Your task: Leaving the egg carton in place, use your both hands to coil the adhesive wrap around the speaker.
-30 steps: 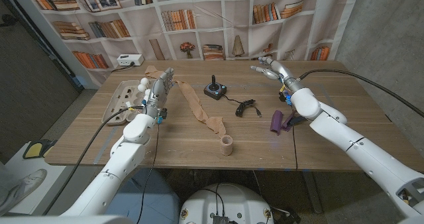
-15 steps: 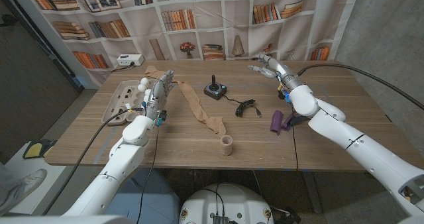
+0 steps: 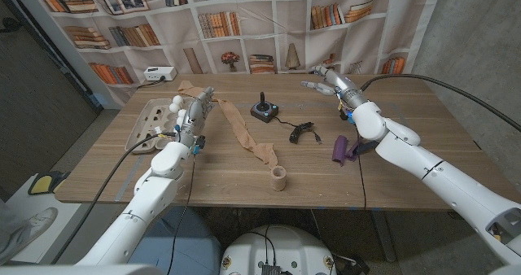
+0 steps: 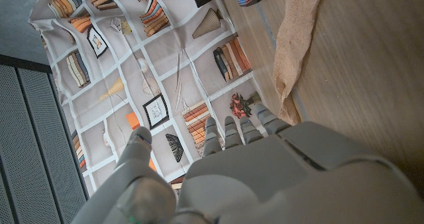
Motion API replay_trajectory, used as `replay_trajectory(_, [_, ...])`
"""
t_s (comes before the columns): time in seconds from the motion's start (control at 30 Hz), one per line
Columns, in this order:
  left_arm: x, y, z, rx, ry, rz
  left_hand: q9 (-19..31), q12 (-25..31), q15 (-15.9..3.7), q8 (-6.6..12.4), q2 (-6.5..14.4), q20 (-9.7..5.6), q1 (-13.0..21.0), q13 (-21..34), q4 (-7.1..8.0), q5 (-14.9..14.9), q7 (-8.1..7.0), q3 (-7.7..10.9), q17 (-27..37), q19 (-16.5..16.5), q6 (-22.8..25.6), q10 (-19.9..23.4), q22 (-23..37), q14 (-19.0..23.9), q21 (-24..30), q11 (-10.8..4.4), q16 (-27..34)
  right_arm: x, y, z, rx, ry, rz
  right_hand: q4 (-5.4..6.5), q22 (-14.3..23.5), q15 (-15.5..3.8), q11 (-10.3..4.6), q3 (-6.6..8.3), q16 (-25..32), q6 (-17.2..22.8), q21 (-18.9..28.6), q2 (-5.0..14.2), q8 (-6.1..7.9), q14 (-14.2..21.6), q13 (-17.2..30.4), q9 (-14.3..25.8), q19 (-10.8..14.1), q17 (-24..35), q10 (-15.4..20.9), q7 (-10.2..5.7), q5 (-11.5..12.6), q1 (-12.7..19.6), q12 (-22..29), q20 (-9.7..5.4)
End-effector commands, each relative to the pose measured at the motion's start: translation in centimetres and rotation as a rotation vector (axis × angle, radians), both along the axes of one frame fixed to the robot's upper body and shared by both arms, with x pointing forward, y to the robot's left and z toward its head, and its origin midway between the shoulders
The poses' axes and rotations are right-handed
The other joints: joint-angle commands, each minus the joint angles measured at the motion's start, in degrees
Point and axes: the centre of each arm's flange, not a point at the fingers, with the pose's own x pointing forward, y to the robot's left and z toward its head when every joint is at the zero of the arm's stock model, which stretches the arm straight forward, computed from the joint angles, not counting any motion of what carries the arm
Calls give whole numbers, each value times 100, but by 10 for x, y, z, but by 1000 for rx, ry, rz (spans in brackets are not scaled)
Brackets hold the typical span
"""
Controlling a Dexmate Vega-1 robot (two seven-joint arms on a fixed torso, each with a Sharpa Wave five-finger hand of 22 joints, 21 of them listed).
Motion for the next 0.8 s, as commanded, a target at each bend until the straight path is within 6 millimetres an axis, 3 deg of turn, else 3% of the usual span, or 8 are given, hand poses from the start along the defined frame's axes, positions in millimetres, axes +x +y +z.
replay_trajectory(0.03, [-1, 0, -1, 1, -3, 7, 18, 38, 9, 27, 11, 20, 56, 34, 1, 32, -1, -8, 11, 62, 50, 60, 8, -38, -22, -7, 33, -6, 8, 6, -44, -23, -31, 16, 19, -69, 11, -17, 37, 62, 5, -23, 12, 28, 15, 13, 65, 35, 59, -10, 23, 48, 14, 9])
replay_trajectory(0.2, [-2, 1, -2, 2, 0, 7, 18, 36, 1, 24, 12, 18, 58, 35, 1, 32, -2, -11, 11, 68, 48, 59, 8, -37, -30, -10, 34, -10, 12, 8, -64, -40, -50, 4, 19, -80, 12, 5, 57, 95, 16, 17, 21, 56, 19, 14, 109, 50, 98, -10, 31, 100, 26, -6])
replay_trajectory(0.5, [-3, 2, -6, 2, -6, -2, 18, 50, -7, 20, 1, 6, 51, 35, 6, 29, -12, -28, 13, 83, 56, 102, 9, -34, -55, -67, 36, -11, 15, 9, -49, -14, -36, -140, 17, -142, -40, 175, 117, 240, 25, 179, 63, 148, 34, 15, 206, 93, 215, -44, 46, 535, 49, -22])
replay_trajectory(0.8, [-5, 4, -8, 7, -10, 3, 19, 43, -14, 17, -38, 0, 9, 36, 22, 24, -16, -67, 20, 87, 62, 94, 10, -54, -77, -10, 32, -15, 22, 11, -71, -36, -58, -162, 17, -132, -34, 194, 121, 267, 22, 167, 64, 146, 36, 12, 221, 102, 227, -44, 36, 643, 45, -36])
